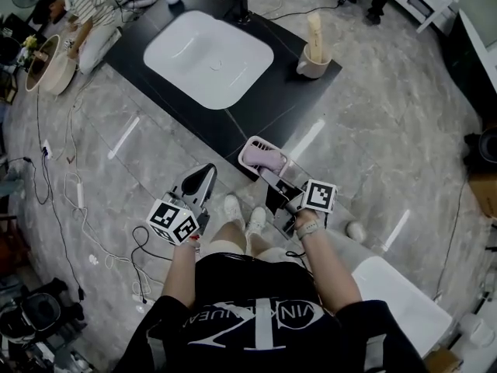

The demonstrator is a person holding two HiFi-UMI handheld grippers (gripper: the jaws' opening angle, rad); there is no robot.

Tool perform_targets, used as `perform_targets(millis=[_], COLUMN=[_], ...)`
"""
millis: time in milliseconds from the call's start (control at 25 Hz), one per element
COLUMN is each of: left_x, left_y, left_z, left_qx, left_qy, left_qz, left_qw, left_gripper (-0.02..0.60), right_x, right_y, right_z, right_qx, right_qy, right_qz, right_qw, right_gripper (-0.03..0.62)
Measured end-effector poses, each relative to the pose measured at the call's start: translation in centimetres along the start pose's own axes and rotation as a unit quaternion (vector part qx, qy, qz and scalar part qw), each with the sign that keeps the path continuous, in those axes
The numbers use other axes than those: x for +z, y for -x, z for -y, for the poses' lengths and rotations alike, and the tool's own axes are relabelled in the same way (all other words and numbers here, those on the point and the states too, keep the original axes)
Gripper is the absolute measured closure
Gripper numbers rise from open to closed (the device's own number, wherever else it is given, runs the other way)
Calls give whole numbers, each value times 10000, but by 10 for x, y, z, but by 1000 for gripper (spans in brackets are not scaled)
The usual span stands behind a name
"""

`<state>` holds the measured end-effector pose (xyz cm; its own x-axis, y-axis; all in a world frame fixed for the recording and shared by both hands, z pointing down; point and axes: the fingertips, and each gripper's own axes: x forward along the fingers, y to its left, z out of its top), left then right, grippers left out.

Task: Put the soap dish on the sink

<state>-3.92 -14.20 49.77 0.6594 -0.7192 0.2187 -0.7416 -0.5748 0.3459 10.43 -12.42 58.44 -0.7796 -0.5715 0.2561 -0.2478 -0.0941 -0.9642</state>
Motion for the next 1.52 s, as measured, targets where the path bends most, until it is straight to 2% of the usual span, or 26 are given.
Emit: perform_targets(millis=[440,640,840,960,1080,1200,1320,1440,1480,1520], left_x=[-3,-5,-3,-2,-2,-4,-8,-13,-14,-15], left_y=[-31,-45,-54,-59,-63,-68,-75,-80,-81,-82], left_z=[-4,-3,-10,-15,-13,-7,-1,6,9,12], left_qx=[-287,-455,-496,-519,-701,-894,-1060,-1240,-1295,-1346], left_qy=[45,112,168,222,166,63,-2,-29,-31,-30], left_qz=[-110,-176,-201,-218,-287,-416,-544,-646,-664,-679], left_qw=[9995,9987,9984,9982,9970,9951,9929,9902,9894,9886], left_gripper=[561,561,561,561,561,561,561,561,561,561], right_x=[10,18,26,28,28,31,36,42,42,41], right_y=[-30,-41,-53,-62,-68,-79,-87,-99,-101,-102], right_z=[-8,-13,-18,-20,-24,-30,-30,-33,-35,-37], right_qx=[-107,16,-179,-144,-306,-247,-372,-208,-166,-163], right_qy=[-236,-312,-502,-538,-633,-652,-792,-859,-905,-978], right_qz=[-150,-104,-133,-177,-166,-154,-85,-55,-69,-85], right_qw=[9996,9995,9985,9983,9974,9974,9961,9961,9957,9950], right_gripper=[502,501,500,500,500,500,500,500,468,398])
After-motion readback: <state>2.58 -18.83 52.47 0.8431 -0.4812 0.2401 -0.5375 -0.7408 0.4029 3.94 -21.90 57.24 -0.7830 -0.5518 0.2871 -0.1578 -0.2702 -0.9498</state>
